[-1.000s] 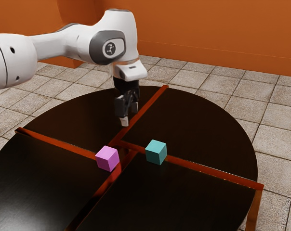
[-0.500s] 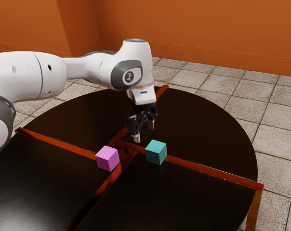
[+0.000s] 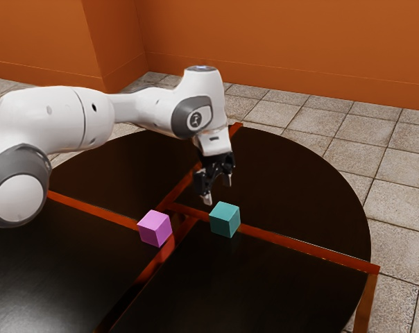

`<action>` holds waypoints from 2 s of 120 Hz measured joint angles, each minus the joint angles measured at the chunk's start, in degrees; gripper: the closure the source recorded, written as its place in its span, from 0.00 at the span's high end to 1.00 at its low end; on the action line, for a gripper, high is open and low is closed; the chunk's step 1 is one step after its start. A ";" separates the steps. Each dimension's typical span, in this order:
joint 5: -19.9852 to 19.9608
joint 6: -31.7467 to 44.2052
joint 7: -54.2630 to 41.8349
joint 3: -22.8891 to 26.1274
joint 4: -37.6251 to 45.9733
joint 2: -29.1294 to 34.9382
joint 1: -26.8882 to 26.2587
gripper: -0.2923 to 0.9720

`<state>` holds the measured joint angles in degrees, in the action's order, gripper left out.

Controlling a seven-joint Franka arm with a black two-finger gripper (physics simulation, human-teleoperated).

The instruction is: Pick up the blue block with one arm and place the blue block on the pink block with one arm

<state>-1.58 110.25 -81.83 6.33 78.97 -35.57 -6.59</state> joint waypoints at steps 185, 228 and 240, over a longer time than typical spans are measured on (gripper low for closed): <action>-0.73 3.88 5.13 -1.51 4.00 1.34 -0.96 0.49; -0.95 0.42 3.19 -1.44 21.65 20.74 5.34 0.49; -1.04 -0.07 1.26 -1.47 22.65 21.02 6.29 0.49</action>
<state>-2.62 110.18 -80.57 4.86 101.61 -14.54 -0.30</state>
